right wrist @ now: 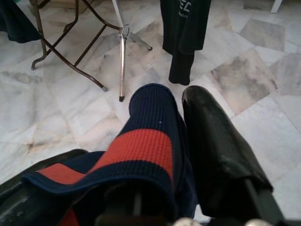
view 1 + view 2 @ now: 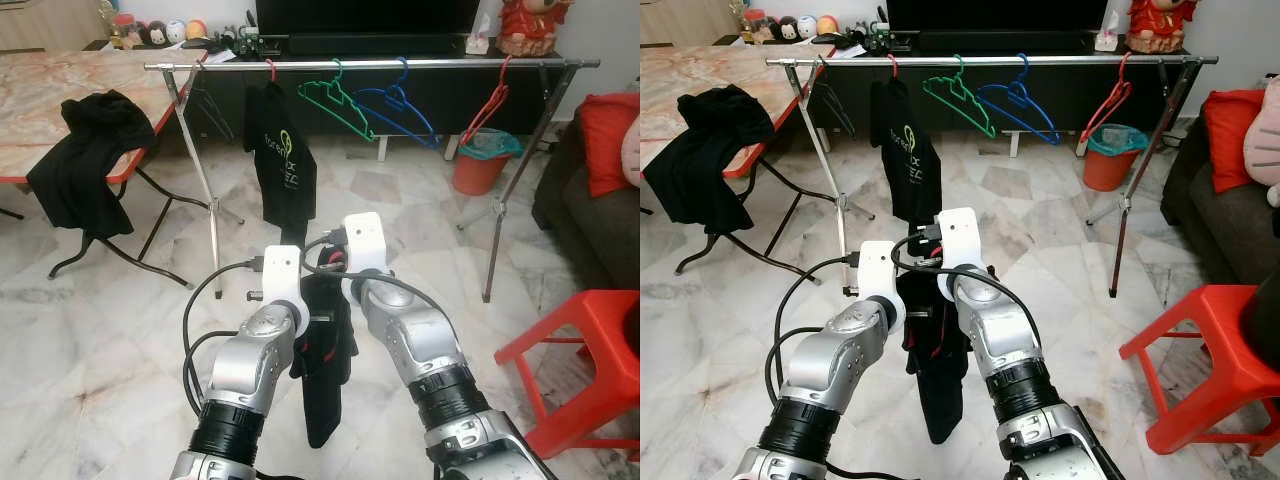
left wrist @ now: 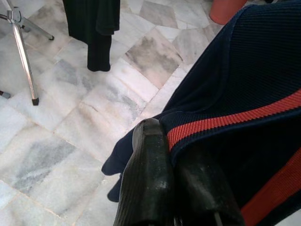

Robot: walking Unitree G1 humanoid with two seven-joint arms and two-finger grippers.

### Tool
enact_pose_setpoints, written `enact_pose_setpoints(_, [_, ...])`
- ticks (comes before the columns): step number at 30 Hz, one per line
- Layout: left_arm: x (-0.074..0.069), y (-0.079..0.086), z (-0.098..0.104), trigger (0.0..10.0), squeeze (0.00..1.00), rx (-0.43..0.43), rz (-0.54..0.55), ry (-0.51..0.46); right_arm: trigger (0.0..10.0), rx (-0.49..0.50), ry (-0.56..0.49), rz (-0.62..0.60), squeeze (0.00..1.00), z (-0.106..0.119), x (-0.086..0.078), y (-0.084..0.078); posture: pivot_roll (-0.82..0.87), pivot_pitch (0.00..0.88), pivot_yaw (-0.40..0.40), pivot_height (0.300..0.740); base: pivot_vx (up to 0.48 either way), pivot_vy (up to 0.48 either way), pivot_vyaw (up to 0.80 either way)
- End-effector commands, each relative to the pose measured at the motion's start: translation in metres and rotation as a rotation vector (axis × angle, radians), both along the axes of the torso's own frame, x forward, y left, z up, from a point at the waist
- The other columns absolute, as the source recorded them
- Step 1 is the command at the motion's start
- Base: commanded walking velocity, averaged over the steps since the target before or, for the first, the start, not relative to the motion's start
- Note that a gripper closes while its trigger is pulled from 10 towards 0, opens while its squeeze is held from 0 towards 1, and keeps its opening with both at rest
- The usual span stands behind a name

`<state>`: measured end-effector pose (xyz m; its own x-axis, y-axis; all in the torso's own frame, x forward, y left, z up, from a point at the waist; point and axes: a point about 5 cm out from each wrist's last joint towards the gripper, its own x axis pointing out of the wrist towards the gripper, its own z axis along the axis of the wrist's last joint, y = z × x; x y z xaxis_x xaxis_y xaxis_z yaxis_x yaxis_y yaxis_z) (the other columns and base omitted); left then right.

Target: Hang hanger

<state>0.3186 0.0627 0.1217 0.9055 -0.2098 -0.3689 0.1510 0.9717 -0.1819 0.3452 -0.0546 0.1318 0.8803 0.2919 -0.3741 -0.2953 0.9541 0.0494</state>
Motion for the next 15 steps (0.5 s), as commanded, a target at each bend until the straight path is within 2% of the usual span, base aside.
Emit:
enact_pose_setpoints(1, [0.001,0.001,0.004,0.0,0.0,-0.012,0.005,-0.02,10.0,0.002,-0.039,0.004,0.0,0.009,0.001,0.001,-0.1,0.0,0.012,0.74,0.0,0.0,0.0])
enact_pose_setpoints(7, [0.002,0.002,0.006,0.0,0.0,-0.015,0.011,-0.026,10.0,-0.025,-0.034,-0.01,0.0,0.005,0.001,-0.006,-0.1,0.0,0.01,0.74,0.0,0.0,0.0])
enact_pose_setpoints(15, [0.004,0.006,0.01,0.0,0.0,-0.013,0.019,-0.036,10.0,-0.123,-0.021,-0.036,0.0,-0.004,0.002,-0.023,-0.1,0.0,0.011,0.74,0.0,0.0,0.0])
